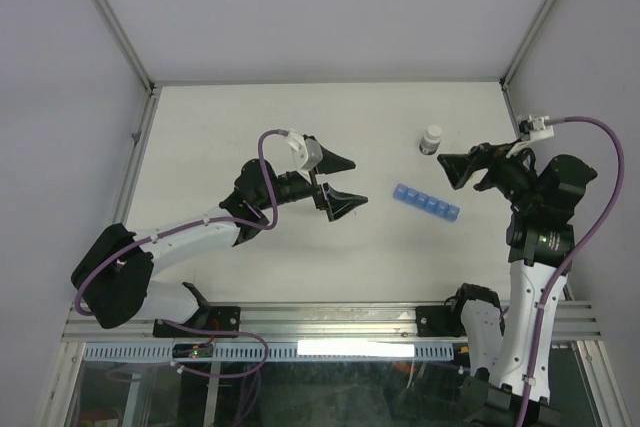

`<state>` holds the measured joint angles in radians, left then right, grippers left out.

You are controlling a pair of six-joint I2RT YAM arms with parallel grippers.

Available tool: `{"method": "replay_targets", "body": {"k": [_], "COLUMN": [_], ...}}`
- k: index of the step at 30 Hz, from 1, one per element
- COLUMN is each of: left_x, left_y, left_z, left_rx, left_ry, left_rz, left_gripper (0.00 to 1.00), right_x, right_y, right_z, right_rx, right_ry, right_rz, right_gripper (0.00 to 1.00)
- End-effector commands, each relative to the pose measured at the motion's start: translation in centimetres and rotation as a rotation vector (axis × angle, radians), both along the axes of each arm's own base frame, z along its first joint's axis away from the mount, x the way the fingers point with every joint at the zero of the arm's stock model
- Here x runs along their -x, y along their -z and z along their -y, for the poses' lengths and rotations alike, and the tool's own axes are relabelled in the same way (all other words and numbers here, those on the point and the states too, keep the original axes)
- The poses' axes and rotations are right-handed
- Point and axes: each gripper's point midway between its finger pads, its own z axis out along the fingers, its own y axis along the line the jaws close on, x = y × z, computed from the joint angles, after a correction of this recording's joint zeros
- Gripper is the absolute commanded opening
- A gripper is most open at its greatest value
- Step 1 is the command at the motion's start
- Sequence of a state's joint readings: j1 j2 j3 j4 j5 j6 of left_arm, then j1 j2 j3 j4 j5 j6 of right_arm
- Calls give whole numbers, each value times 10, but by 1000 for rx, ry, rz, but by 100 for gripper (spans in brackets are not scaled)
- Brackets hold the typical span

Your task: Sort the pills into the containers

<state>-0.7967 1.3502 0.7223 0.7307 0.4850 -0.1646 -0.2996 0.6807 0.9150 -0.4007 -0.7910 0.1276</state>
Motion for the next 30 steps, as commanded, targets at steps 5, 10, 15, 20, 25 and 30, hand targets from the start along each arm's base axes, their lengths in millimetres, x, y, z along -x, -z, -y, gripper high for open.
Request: {"method": "replay_targets", "body": {"k": [5,10,15,20,25,30], "left_x": [9,18,9,-4,-5,-5], "left_y": [-18,-1,21,32,28,47], "left_z": [-1,3,13,26,35,37], "left_rx": [53,55,29,-37,-66,-92], "left_ry": [41,110,120,130,184,200], "left_rz": [108,176,157,148,217,273], "left_gripper": [99,99,99,99,99,99], "right_x": [-12,-15,2,-9,-25,-39], "right_y": [-9,26,82,114,156,195], "right_z": [7,1,-18,-5,2,0], "right_rx": [72,236,416,558,707,826], "right_ry": [2,-149,-471,-513,-566,-670], "right_rz": [91,127,161,117,61,-23], "right_gripper": [99,99,99,99,99,99]}}
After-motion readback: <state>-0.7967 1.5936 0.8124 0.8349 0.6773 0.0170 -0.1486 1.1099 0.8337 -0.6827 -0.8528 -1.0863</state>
